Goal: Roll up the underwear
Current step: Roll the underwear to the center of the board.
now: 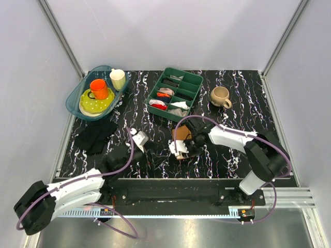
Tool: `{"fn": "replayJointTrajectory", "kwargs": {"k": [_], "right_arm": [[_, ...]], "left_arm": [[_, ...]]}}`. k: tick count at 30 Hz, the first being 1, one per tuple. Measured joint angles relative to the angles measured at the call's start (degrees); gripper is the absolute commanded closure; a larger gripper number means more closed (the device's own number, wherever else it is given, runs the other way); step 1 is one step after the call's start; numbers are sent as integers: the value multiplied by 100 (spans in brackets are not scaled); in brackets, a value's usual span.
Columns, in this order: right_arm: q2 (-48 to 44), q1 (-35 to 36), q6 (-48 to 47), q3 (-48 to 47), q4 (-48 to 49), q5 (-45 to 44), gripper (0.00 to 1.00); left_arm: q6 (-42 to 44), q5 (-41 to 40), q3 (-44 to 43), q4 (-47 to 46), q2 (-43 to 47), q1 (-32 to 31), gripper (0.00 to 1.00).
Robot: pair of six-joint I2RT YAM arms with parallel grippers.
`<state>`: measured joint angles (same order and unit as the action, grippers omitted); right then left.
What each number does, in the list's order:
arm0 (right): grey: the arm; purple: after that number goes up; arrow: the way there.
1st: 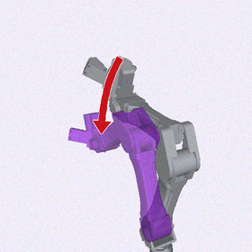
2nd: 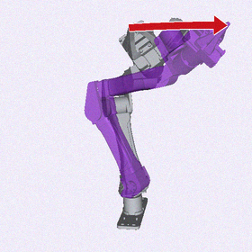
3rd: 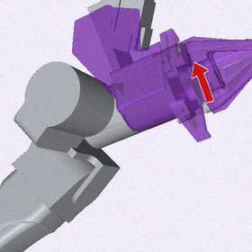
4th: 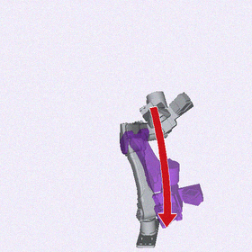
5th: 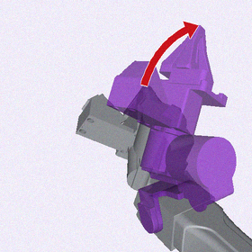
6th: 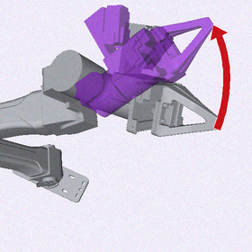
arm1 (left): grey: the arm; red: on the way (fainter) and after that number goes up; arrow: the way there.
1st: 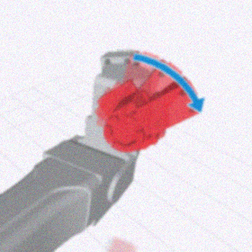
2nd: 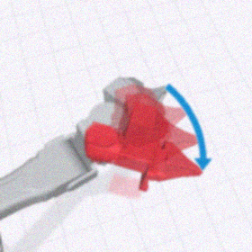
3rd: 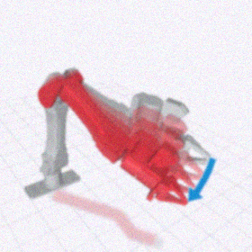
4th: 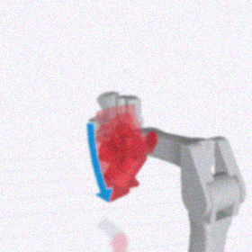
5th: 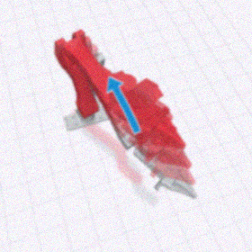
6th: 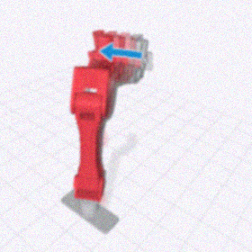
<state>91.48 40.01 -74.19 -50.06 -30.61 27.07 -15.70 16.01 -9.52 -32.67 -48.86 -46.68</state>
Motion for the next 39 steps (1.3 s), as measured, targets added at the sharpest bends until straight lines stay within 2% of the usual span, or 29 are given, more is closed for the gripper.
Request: {"fn": "replayJointTrajectory", "kwargs": {"k": [4, 8, 11, 14, 18, 24, 30, 33, 36, 37, 39], "right_arm": [[389, -15, 179, -496, -682, 282, 75], [603, -22, 365, -739, -1141, 549, 75], [772, -44, 472, -901, -1506, 765, 75], [994, -140, 525, -1088, -1910, 1021, 76], [1410, -433, 498, -1375, -2538, 1451, 76], [1784, -809, 426, -1532, -3215, 1766, 76], [1840, -883, 376, -1530, -3462, 1757, 75], [1864, -944, 354, -1528, -3528, 1764, 75], [1884, -999, 345, -1528, -3569, 1768, 75], [1884, -1014, 337, -1526, -3578, 1766, 75], [1884, -1036, 330, -1517, -3589, 1768, 74]], "left_arm": [[-101, -662, 201, 52, 398, 28, 1], [37, -621, 262, 122, 485, 0, 1], [332, -686, 262, 138, 337, -433, 1], [850, -1019, 254, 146, -90, -1534, 1], [1515, -1440, -55, 317, -1075, -2304, 1], [2409, -1950, -1047, 612, -2474, -2658, 1], [3008, -2168, -1648, 612, -3195, -2695, 3], [3206, -2157, -1904, 627, -3541, -2697, 10], [3342, -2109, -2214, 717, -3926, -2697, 21], [3401, -2094, -2339, 765, -4070, -2697, 34], [3456, -2072, -2549, 887, -4297, -2699, 55]]}}
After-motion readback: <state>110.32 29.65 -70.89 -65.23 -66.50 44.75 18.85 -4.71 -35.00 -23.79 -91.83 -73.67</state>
